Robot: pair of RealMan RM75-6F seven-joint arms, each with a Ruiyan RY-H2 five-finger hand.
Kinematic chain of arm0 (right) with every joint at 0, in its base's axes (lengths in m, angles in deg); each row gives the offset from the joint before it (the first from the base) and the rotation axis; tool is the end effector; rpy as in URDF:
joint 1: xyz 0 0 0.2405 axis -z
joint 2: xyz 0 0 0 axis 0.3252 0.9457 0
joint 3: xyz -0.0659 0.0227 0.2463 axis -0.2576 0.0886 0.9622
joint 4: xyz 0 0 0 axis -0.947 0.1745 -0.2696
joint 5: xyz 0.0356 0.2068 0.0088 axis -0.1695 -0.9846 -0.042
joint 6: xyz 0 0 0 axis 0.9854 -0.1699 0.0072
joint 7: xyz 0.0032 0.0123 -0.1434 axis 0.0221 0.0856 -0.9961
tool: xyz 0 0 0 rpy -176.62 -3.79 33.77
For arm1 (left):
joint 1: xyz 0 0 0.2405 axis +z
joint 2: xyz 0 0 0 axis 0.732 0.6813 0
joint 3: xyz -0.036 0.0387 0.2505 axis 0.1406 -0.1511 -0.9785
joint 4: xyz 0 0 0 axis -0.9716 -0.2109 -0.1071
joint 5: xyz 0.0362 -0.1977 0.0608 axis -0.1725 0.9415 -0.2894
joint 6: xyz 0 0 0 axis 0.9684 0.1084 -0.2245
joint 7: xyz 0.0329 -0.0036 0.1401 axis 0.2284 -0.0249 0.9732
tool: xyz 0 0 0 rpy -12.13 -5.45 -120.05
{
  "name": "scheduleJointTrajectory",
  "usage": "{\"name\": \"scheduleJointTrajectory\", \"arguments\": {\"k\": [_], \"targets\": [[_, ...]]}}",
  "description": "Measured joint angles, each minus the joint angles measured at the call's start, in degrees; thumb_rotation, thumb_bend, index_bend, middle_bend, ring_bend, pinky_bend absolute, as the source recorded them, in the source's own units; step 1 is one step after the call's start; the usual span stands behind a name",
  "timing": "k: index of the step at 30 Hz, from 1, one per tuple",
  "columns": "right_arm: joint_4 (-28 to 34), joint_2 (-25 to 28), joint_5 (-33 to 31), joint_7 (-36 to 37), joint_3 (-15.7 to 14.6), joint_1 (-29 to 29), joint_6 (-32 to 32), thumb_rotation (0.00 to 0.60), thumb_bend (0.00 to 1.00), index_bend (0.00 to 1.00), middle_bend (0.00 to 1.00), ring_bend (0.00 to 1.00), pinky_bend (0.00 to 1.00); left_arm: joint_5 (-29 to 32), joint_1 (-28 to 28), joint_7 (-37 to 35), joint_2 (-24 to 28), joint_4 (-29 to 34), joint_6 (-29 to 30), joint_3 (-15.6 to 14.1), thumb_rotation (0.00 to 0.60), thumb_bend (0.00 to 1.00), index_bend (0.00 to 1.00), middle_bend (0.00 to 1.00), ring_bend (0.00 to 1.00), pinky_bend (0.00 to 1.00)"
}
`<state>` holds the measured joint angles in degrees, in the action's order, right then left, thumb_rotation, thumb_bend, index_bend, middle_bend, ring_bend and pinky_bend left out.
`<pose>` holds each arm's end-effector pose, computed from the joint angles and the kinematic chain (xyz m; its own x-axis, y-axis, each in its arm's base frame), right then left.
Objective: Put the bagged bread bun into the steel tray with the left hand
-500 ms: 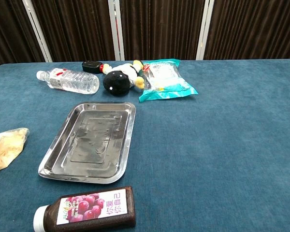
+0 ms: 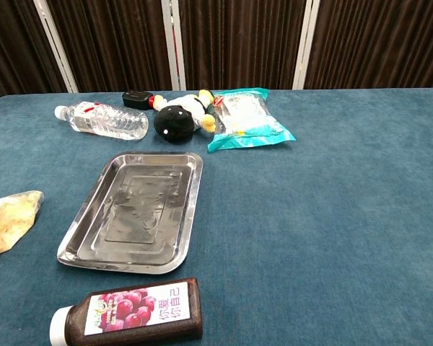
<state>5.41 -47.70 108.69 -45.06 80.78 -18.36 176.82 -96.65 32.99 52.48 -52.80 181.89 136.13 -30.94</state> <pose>-0.3162 -0.1365 0.1586 0.4164 -0.0326 0.9086 -0.9086 -0.0496 0.4146 -0.2956 0.2078 0.1026 0.5152 0.3189 0.7955 0.8524 -0.0938 -0.5144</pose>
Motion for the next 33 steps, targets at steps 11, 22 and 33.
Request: {"name": "scheduleJointTrajectory", "arguments": {"k": [11, 22, 33], "targets": [[0.0, 0.1, 0.4, 0.8, 0.2, -0.1, 0.5, 0.600, 0.30, 0.00, 0.00, 0.00, 0.08, 13.0, -7.3, 13.2, -6.8, -4.2, -8.7, 1.6, 0.600, 0.13, 0.18, 0.10, 0.08, 0.24], [-0.1, 0.4, 0.7, 2.1, 0.3, 0.1, 1.5, 0.600, 0.30, 0.00, 0.00, 0.00, 0.08, 12.8, -8.0, 17.4, -11.0, -6.3, -3.6, 1.5, 0.600, 0.35, 0.70, 0.72, 0.63, 0.71], [0.1, 0.1, 1.2, 1.3, 0.3, 0.1, 1.6, 0.600, 0.30, 0.00, 0.00, 0.00, 0.08, 6.3, -8.3, 10.2, -2.5, 7.6, 2.0, 5.6, 0.600, 0.32, 0.64, 0.67, 0.60, 0.68]]}}
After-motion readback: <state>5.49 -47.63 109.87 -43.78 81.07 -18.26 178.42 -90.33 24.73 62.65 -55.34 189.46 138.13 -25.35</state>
